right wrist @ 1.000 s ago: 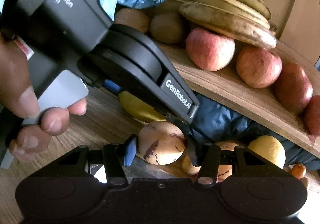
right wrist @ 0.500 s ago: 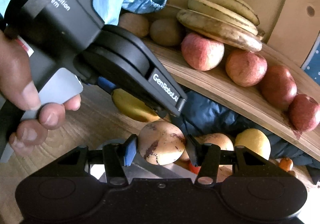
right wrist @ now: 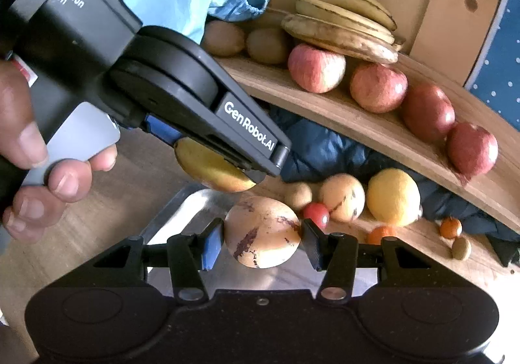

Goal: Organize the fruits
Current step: 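Grasp the green pear with the left tool while the right tool grasps the pepino, then lower the pear onto the tray and open the left tool while the right places the pepino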

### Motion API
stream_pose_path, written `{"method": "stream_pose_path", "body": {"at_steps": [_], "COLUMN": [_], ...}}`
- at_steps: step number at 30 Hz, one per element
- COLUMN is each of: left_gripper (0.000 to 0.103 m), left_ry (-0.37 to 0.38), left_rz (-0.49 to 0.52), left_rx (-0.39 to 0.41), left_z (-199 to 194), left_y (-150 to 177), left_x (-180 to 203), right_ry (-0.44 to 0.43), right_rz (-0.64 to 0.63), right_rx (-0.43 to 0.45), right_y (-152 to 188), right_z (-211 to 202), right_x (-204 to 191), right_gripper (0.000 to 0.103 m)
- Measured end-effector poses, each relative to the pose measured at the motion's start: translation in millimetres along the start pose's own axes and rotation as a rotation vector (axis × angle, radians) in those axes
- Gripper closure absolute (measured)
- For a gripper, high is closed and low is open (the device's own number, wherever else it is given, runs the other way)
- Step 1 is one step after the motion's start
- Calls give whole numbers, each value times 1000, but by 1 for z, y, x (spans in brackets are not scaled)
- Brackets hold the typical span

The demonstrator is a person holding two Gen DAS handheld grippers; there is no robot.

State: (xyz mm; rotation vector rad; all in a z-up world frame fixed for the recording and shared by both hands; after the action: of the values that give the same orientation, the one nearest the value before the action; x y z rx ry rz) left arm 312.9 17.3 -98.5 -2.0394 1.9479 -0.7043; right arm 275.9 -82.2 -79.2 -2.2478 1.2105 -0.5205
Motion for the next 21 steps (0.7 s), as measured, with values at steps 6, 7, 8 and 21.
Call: {"method": "stream_pose_path", "body": {"at_steps": [6,7,8,21], "left_gripper": [27,27,27,28], "left_ry": [5,5,6,-25], "left_rz": [1,1,1,-19], "left_rx": [-10,-14,-18,-27], "left_z": [-15,-16,-18,-33], "left_y": [25,29,33,66], "left_x": [12,14,17,28], "right_ry": [-28,-32,-37,-78], "right_rz": [-10,-11,-11,6], "right_rx": [-8,-9,-12,-41], "right_y": [19,23,26,61], "right_z": [-20,-23,-26,-54], "right_x": [-8,-9,-9,-22], "right_gripper": [50,50,50,50]}}
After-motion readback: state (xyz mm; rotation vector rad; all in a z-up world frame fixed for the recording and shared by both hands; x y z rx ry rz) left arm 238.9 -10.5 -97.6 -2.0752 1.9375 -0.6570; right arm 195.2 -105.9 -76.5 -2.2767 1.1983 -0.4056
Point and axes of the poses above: each gripper's, at about its wrist camera, not at the fingertips, and z roughly the way its jaws point, x to its right, y to its underside, the point moved 2 cm from there along z, roughly the way its jaws point, and after that the axes turned 2 degrees about -y, right-handed, at the moved point
